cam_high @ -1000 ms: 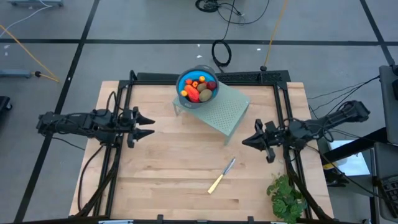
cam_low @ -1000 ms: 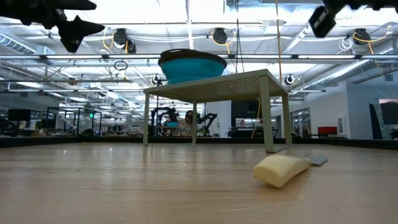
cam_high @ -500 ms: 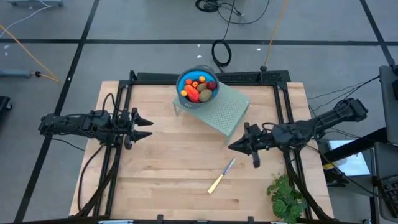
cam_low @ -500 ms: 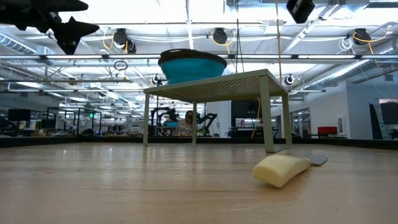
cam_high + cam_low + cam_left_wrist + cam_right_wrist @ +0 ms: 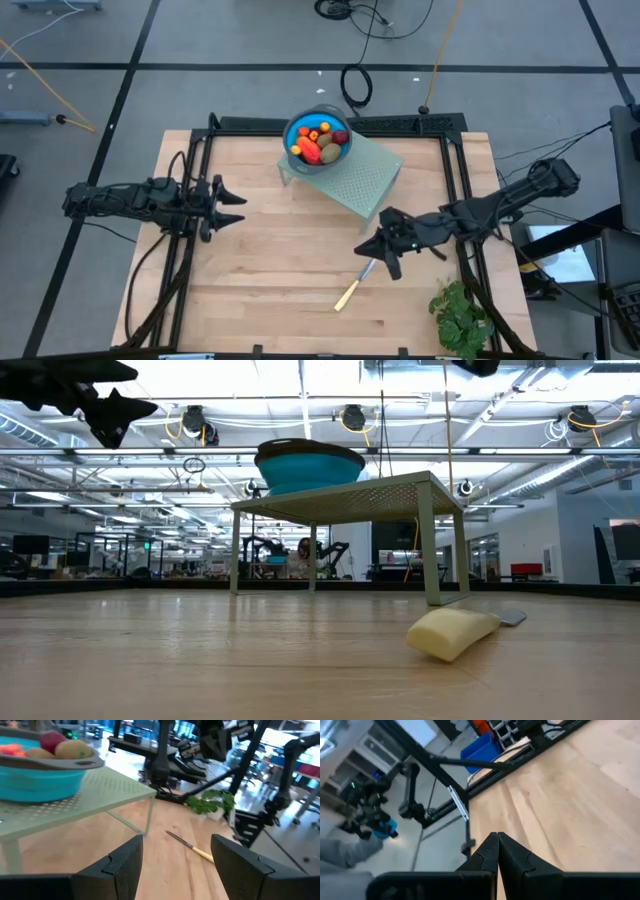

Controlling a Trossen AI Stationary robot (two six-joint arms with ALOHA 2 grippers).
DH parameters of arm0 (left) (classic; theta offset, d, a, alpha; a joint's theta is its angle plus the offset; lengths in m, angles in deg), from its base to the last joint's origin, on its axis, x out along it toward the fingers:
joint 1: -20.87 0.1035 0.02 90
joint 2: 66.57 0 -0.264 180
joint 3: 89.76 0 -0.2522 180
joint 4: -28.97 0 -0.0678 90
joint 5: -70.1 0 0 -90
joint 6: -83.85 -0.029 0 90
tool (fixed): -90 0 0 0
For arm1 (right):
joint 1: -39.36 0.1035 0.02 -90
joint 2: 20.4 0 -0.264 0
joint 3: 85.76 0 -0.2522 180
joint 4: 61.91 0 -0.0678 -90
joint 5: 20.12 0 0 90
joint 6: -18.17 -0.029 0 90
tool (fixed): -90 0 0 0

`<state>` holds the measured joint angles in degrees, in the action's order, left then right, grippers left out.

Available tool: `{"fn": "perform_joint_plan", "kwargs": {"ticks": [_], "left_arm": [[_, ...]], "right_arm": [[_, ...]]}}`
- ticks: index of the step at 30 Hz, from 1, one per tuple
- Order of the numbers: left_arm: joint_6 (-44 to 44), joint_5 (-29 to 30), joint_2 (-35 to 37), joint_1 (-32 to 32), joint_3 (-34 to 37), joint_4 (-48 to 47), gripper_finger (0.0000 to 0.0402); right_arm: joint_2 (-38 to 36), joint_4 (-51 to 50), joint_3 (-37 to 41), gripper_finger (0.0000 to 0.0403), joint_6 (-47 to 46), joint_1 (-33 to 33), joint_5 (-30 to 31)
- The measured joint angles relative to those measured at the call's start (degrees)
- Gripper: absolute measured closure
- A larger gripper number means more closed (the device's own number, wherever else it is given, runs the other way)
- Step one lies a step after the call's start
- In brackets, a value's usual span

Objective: Pick & Place Fruit
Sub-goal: Put the yellow table knife on the shelf

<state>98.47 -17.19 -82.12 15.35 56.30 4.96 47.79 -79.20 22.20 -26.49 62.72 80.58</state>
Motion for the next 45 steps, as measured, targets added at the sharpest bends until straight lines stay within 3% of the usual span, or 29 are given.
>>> {"fn": "perform_joint_plan", "kwargs": {"ticks": [12,15,28,33,39,45], "left_arm": [[-4.81,-4.33,7.04,-0.02,0.0,-2.49,0.0167],[-4.53,-4.36,9.92,-0.04,0.0,-3.6,0.0167],[-6.4,-8.8,14.58,-0.03,0.0,-9.85,0.0167],[-6.53,-8.84,14.58,-0.02,0.0,-9.81,0.0167],[-6.38,-8.83,14.58,-0.02,0.0,-9.81,0.0167],[-6.35,-8.83,14.58,-0.04,0.0,-9.81,0.0167]], "right_arm": [[10.37,-6.49,-13.41,0.0403,-14.23,3.21,6.72],[12.82,-6.7,-14.86,0.0403,-19.44,4.51,9.19],[20.96,-7.01,-17.05,0.0403,-46.86,6.42,8.54],[21.0,-9.49,-17.05,0.0403,-56.86,6.4,4.1],[21.0,-14.86,-17.05,0.0403,-70.4,6.4,-5.77],[21.0,-16.98,-17.05,0.0403,-80.9,6.4,-7.87]]}}
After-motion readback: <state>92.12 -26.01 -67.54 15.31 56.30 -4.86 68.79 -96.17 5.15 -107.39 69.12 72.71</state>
